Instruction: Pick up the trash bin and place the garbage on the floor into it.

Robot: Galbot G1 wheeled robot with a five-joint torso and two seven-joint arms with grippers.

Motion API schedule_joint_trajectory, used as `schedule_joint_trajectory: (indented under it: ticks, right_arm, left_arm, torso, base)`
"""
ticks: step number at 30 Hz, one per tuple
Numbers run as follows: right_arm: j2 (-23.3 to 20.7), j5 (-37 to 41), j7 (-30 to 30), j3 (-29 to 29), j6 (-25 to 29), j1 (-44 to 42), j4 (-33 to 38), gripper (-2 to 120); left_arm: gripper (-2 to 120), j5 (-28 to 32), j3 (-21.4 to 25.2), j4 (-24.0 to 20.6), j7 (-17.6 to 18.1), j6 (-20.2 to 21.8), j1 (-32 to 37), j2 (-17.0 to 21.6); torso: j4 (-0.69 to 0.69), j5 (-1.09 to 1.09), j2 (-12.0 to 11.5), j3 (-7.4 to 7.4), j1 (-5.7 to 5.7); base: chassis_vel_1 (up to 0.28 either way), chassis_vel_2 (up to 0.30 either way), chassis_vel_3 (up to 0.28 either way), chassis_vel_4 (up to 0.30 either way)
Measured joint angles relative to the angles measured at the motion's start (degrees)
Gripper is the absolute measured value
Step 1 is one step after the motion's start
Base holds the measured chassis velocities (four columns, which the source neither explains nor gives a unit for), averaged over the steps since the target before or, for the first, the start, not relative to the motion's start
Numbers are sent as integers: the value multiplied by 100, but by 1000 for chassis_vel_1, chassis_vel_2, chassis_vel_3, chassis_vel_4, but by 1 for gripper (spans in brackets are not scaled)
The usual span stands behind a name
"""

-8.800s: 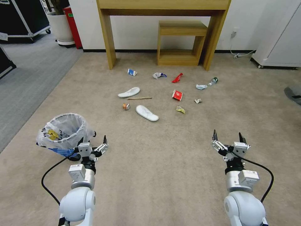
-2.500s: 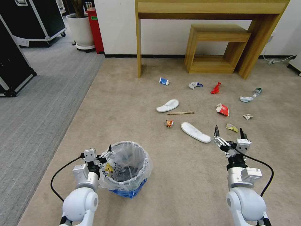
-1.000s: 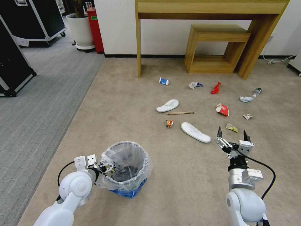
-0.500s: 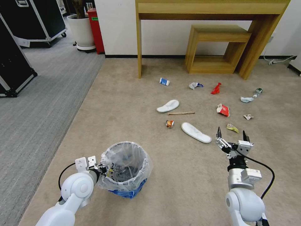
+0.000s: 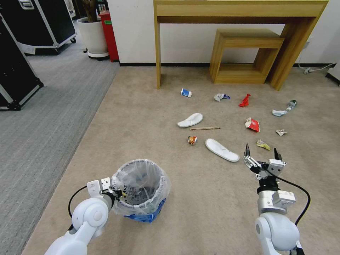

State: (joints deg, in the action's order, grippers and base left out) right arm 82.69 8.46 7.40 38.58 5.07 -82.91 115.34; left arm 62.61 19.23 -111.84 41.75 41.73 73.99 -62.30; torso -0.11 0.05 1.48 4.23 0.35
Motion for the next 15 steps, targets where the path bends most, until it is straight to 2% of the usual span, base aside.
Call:
schedule_joint_trajectory:
  ticks: [6, 15]
  right_arm:
    - [-4, 5, 46, 8, -30, -35, 39, 100]
    - [-47, 34, 131, 9, -177, -161, 192, 100]
  left_arm:
    - [0, -97, 26, -12, -95, 8, 8, -33]
    - [0, -121, 393, -279, -350, 54, 201, -146]
  torso:
    - [0, -4, -2, 2, 1]
    - [-4, -17, -9, 7, 5]
  base:
    - [0, 0, 0, 0]
    - [0, 0, 0, 0]
